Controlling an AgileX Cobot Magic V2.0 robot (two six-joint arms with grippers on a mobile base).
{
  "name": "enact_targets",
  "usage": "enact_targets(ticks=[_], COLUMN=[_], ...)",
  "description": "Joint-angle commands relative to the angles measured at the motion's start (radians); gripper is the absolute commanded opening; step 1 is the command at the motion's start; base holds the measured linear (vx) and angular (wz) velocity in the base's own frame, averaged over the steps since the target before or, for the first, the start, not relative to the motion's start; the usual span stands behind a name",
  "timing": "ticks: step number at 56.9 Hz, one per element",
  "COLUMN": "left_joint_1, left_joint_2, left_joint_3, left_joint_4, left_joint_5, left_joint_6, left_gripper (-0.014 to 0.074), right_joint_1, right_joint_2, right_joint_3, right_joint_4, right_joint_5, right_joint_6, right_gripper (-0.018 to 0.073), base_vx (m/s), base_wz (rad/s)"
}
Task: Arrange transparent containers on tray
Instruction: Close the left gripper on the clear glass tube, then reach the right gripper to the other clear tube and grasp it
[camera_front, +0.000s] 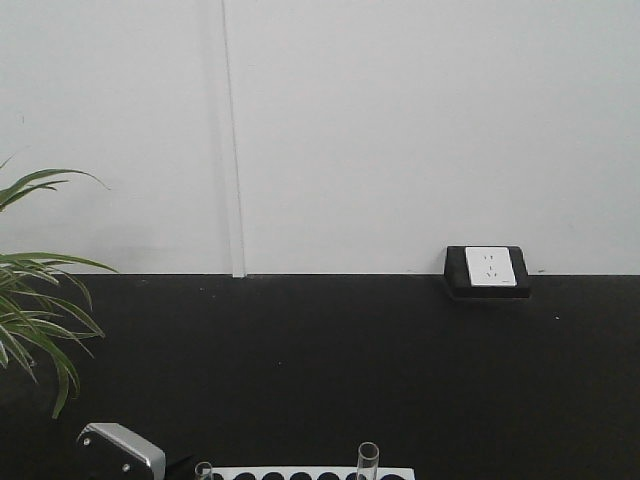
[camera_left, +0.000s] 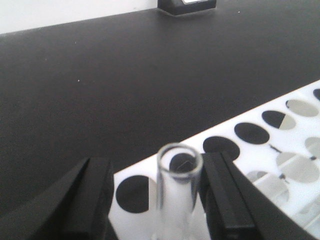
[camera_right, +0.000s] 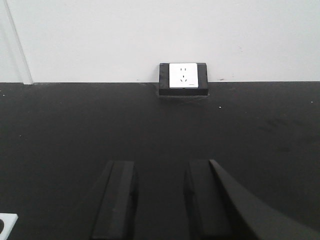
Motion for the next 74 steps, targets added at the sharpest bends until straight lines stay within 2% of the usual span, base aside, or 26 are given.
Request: enact_targets(ticks=[1, 10, 29, 36, 61, 67, 74], left_joint_1=[-0.006, -0.006, -0.006, -0.006, -0.006, -0.006, -0.006], left_joint_2=[-0.021, -0.012, -0.013, -0.029, -0.224, -0.301, -0.381], left_joint_3=[-0.026, -0.026, -0.026, -0.026, -0.052, -0.09, -0.145], left_joint_4=[-0.012, -0.012, -0.012, -0.012, -0.012, -0.01, -0.011], left_joint_5=[-0.098, -0.099, -0.102, -0.106, -0.09, -0.037, 0.086], left_joint_6=[-0.001, -0.004, -0.005, -0.005, -0.001, -0.001, 0.008], left_gripper=[0.0467, 0.0398, 0.0171, 0.0122, 0.0103, 0.0103, 0.0103], right_joint_1=[-0.003, -0.003, -0.003, -0.003, -0.003, -0.003, -0.003], right_joint_2=[0.004, 0.004, 0.004, 0.004, 0.004, 0.004, 0.004], right_joint_3=[-0.035, -0.035, -0.035, -0.035, -0.035, -0.035, -0.035], right_joint_4=[-0.005, -0.005, -0.005, -0.005, -0.005, -0.005, -0.005], right_joint_5=[-0.068, -0.042, -0.037, -0.037, -0.049, -0.074, -0.08], right_joint_6=[-0.005, -0.005, -0.005, -0.005, -0.005, -0.005, -0.005], right_gripper=[0.0334, 0.0334, 0.0334, 0.0334, 0.0334, 0.0334, 0.0334], base_vx=[0.0, 0.0, 0.0, 0.0, 0.0, 0.0, 0.0], base_wz=[0.0, 0.0, 0.0, 0.0, 0.0, 0.0, 0.0])
